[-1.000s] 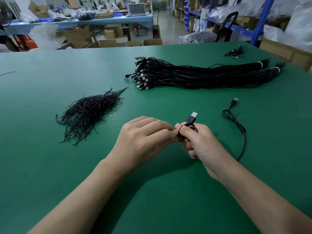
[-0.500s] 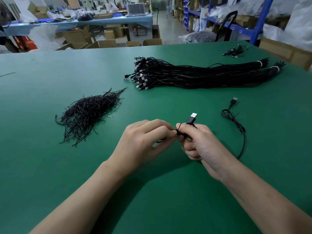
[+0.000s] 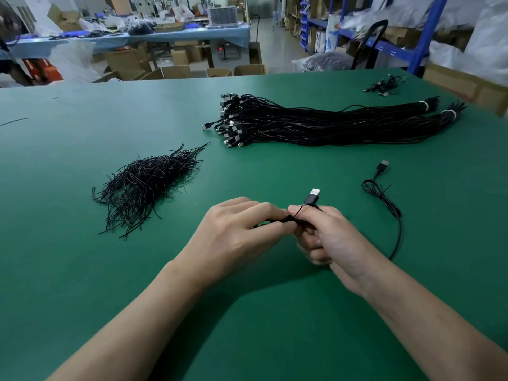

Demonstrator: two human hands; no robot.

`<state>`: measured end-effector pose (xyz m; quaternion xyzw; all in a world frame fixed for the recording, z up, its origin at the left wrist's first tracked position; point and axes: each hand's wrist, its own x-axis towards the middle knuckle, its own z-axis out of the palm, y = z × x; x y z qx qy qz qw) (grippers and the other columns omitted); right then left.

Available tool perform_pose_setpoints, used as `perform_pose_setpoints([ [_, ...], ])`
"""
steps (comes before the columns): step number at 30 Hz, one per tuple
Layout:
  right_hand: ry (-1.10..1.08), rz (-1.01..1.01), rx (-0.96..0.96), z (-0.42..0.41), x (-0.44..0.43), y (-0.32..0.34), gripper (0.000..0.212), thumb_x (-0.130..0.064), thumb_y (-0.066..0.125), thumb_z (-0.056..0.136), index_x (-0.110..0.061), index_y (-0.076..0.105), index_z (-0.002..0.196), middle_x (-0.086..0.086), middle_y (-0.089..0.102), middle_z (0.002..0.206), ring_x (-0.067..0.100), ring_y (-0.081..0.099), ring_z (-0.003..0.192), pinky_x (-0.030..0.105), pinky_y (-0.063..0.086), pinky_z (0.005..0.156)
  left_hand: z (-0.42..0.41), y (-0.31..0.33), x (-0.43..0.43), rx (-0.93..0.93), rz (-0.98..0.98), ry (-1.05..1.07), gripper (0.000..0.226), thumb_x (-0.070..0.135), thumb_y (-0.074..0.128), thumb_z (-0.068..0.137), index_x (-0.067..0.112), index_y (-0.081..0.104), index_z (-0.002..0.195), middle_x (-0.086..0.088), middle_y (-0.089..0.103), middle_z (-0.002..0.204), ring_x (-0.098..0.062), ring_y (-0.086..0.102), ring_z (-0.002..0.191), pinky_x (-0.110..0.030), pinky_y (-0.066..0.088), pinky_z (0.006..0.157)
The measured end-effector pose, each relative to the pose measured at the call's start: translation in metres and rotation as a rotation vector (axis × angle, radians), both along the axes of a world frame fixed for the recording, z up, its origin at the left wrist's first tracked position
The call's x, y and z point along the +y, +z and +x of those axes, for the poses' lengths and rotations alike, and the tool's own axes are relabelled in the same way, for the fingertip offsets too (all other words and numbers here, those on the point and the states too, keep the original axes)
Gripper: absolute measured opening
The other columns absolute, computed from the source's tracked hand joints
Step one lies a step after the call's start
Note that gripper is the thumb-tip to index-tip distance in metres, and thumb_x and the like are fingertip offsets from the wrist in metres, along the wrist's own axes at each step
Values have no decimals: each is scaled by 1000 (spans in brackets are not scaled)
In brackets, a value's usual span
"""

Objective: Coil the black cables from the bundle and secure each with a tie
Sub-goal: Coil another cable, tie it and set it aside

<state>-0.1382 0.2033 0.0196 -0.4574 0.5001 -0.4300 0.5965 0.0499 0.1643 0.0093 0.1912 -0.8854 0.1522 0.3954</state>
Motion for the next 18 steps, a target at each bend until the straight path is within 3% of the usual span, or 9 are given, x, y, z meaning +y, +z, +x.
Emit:
perform_pose_setpoints([
  [9, -5, -26, 39, -2, -1, -2, 38, -31, 54, 99, -21, 44, 64, -4, 21, 56, 12, 15, 45, 22, 15, 41, -5, 2, 0, 116, 198, 21, 7, 19, 77, 93, 13, 80, 91, 2, 75, 92, -19, 68, 74, -35, 54, 68],
  [14, 13, -51, 87, -2, -2, -2, 34, -29, 50, 103, -14, 47, 73, -6, 25, 53, 10, 17, 44, 20, 16, 40, -4, 5, -1, 134, 290, 56, 14, 29, 78, 91, 15, 80, 86, -1, 70, 103, -23, 61, 93, -29, 49, 81],
  [18, 32, -67, 102, 1, -1, -2, 35, -26, 49, 104, -12, 47, 72, -9, 29, 49, 6, 19, 41, 17, 17, 37, -1, 8, -3, 93, 212, 68, 20, 32, 78, 90, 14, 77, 79, 1, 72, 105, -27, 64, 105, -41, 52, 83],
])
